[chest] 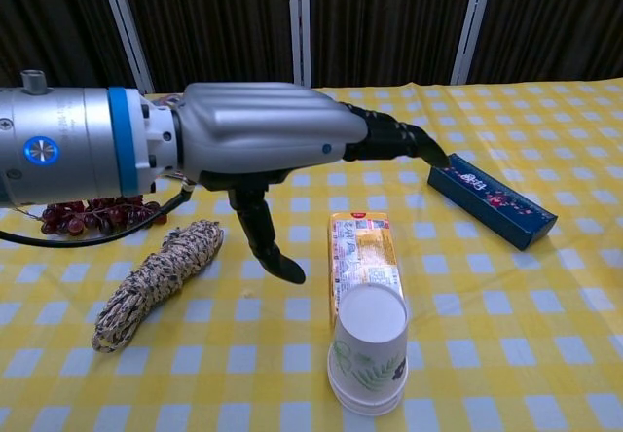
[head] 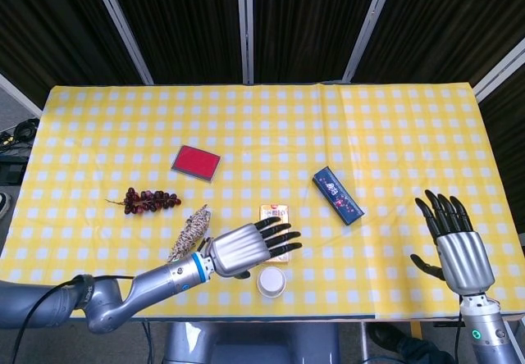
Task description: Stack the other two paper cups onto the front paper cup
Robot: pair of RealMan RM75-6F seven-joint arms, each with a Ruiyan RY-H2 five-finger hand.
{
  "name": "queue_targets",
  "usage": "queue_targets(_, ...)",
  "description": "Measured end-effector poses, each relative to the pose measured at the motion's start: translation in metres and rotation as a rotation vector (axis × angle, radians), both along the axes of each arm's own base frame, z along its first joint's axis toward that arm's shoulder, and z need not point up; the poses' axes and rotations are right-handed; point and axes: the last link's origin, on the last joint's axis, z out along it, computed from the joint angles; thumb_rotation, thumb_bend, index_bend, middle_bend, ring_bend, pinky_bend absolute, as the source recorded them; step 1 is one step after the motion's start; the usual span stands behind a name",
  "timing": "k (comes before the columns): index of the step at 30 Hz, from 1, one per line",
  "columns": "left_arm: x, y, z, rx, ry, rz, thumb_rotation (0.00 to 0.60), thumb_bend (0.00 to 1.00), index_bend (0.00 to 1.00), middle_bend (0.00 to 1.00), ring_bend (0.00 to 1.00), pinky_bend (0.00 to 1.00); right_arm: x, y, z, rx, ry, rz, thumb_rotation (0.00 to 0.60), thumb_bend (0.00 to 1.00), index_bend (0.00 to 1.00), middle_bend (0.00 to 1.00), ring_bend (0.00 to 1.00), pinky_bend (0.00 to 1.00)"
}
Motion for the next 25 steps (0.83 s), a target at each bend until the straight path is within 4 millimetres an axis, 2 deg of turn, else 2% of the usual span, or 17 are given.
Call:
queue_targets(5, -0.027, 0.017, 0.019, 0.1, -0.01, 0.098, 0.6, 0.0, 0.0, 0.0, 0.0, 0.0, 0.002, 0.002, 0.0, 0.002, 0.004, 0.007, 0.6, 0.0, 0.0, 0.0, 0.0, 0.0)
queue_targets(8, -0.054, 0.026, 0.04, 0.226, -0.043, 0.2, 0.6, 0.0, 0.0, 0.0, 0.0, 0.0, 0.002, 0.002, 0.0, 0.004, 0.01, 0.006, 0.6, 0.0, 0.0, 0.0, 0.0, 0.0)
queue_targets(12, -0.093, 0.027, 0.071, 0.395, -0.09, 0.34, 0.6, 0.0, 0.0, 0.0, 0.0, 0.0, 0.002, 0.002, -0.001, 0.006, 0.018, 0.004, 0.6, 0.0, 0.0, 0.0, 0.0, 0.0)
queue_targets(16, -0.132, 0.015, 0.101, 0.543, -0.116, 0.478, 0.6, 0.0, 0.0, 0.0, 0.0, 0.0, 0.003, 0.002, -0.002, 0.007, 0.019, 0.006, 0.6, 0.0, 0.0, 0.0, 0.0, 0.0)
queue_targets(20, -0.169, -0.007, 0.128, 0.647, -0.11, 0.588, 0.6, 0.0, 0.0, 0.0, 0.0, 0.0, 0.004, 0.002, -0.002, 0.012, 0.018, 0.008, 0.6, 0.0, 0.0, 0.0, 0.0, 0.0)
queue_targets(25, -0.202, -0.038, 0.15, 0.698, -0.094, 0.68, 0.6, 0.0, 0.0, 0.0, 0.0, 0.0, 0.005, 0.001, -0.002, 0.015, 0.016, 0.009, 0.6, 0.0, 0.0, 0.0, 0.0, 0.0)
